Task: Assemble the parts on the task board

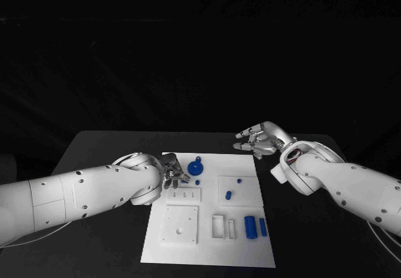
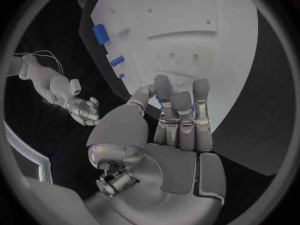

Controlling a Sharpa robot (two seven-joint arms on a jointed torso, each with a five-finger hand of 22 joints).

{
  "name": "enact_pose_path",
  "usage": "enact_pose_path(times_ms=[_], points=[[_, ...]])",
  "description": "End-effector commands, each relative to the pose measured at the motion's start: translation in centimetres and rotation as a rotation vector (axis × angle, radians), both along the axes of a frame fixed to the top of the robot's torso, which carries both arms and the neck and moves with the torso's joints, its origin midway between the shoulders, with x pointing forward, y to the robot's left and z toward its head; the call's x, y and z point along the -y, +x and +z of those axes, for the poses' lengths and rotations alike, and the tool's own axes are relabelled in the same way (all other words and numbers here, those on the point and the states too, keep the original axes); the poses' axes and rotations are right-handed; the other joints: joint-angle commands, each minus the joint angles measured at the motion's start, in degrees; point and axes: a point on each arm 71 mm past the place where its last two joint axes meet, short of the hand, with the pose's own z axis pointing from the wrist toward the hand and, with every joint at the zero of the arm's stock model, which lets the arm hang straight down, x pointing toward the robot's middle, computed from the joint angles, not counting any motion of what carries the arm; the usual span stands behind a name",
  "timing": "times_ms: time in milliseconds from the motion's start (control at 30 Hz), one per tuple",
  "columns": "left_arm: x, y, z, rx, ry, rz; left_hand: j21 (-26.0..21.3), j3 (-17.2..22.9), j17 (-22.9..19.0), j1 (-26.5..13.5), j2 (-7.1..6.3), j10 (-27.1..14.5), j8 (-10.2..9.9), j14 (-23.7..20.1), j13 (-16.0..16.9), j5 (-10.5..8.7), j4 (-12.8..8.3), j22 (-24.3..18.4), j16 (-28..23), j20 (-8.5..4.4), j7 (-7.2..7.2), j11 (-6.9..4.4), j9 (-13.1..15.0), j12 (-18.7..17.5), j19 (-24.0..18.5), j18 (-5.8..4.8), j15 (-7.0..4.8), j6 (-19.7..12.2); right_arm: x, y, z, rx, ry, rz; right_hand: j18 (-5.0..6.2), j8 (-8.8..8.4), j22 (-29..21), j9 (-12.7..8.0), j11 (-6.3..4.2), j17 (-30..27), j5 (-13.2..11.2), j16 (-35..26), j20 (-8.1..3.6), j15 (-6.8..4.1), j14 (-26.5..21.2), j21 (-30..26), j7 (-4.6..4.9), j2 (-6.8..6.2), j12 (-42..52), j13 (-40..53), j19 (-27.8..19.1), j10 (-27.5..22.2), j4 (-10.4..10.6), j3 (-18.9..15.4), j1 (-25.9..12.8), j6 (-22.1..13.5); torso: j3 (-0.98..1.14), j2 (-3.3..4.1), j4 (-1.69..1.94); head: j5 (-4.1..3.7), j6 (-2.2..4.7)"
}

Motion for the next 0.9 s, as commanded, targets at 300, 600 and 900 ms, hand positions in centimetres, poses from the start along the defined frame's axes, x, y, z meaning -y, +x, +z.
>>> enact_pose_path(times_ms=[300, 600, 900], points=[[0.5, -0.3, -0.7, -0.028, 0.058, -0.022, -9.63, 2.4, 1.04, -0.69, 0.63, 2.16, -0.7, 0.45, -0.61, 0.28, -3.87, 10.19, -0.62, 0.03, -7.55, -0.5, -0.07, 0.46, 3.62, -0.1, 0.12, 12.92, -0.4, 0.1, 0.3, 0.002, 0.024, 0.008, 0.72, -0.2, 3.05, -0.07, -0.13, 0.01, 0.49, -0.08, 0.09, -0.18, -0.36, -0.42, 0.15, 0.61, 0.04, 0.0, 1.75, -0.27, -0.65, 0.15, -0.27, 0.32, -0.1, 0.04, -0.03, 0.13, -0.67], [0.6, -0.7, -1.2, -0.069, 0.075, -0.038, -16.8, 2.33, 1.0, -0.93, 1.47, 2.14, -0.82, 0.37, -0.43, -0.36, -4.37, 18.61, -0.39, 0.24, -7.53, -0.39, -1.95, 0.72, 6.19, -0.19, 0.24, 13.14, -0.5, 0.3, 0.2, -0.004, 0.027, 0.006, 0.72, -0.2, 3.01, -0.06, -0.14, -0.04, 0.46, -0.13, 0.09, -0.18, -0.41, -0.62, 0.14, 0.69, -0.04, -0.12, 1.73, -0.37, -0.89, 0.45, -0.23, 0.36, -0.08, -0.01, 0.07, 0.12, -1.08], [0.4, -1.3, -1.7, -0.089, 0.076, -0.042, -22.7, 2.34, 0.98, -0.89, 1.54, 2.17, -0.74, 0.46, -0.44, -0.34, -4.44, 25.0, -0.19, 0.21, -7.49, -0.38, -3.5, 0.98, 8.66, -0.4, 0.26, 13.28, -0.4, 0.4, 0.1, -0.009, 0.025, -0.001, 0.71, -0.2, 3.05, -0.07, -0.15, -0.01, 0.4, -0.07, 0.08, -0.2, -0.37, -0.52, 0.14, 0.74, -0.01, -0.13, 1.77, -0.36, -1.11, 0.75, -0.29, 0.42, -0.05, -0.05, 0.0, 0.37, -1.26]])
